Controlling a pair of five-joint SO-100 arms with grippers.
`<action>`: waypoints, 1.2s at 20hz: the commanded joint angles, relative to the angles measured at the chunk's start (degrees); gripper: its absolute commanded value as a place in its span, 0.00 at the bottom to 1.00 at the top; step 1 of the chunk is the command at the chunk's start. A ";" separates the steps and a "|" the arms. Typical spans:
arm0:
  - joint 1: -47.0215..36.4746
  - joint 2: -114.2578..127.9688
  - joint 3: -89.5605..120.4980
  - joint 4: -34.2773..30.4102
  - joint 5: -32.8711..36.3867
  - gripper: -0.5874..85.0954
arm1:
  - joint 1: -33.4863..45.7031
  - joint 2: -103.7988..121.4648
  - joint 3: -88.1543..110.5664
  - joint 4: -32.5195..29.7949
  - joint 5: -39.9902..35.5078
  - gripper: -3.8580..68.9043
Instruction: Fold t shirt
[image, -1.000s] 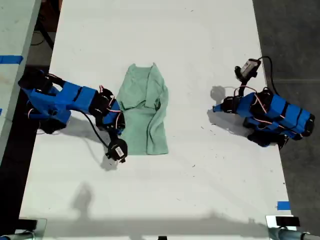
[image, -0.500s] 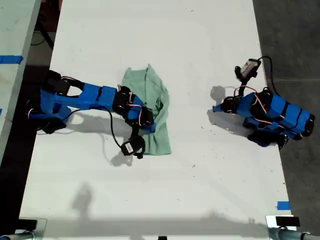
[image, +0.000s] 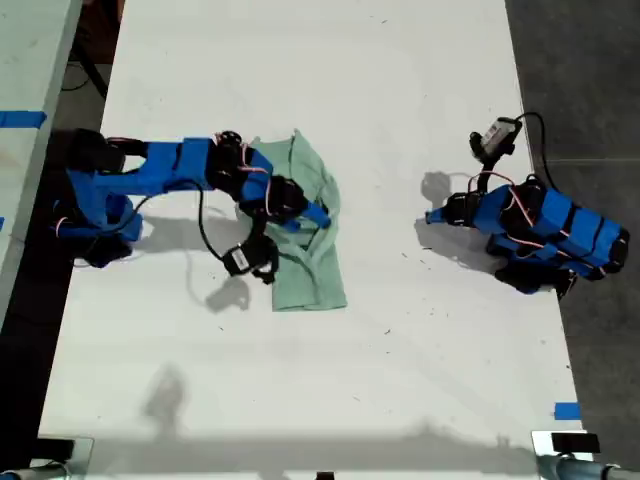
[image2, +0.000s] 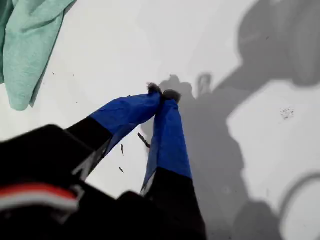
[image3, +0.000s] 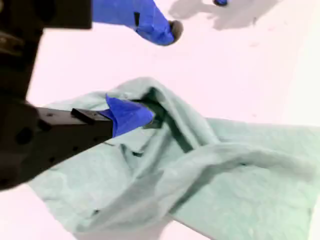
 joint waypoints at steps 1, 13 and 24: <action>-7.73 17.49 7.82 -0.18 5.80 0.10 | 0.62 0.44 3.34 0.35 -0.26 0.06; -26.98 117.86 120.94 -30.85 21.18 0.00 | 0.26 0.26 3.34 0.35 0.44 0.06; -27.95 117.77 120.94 -24.35 16.17 0.05 | 0.53 0.35 3.34 0.35 0.18 0.06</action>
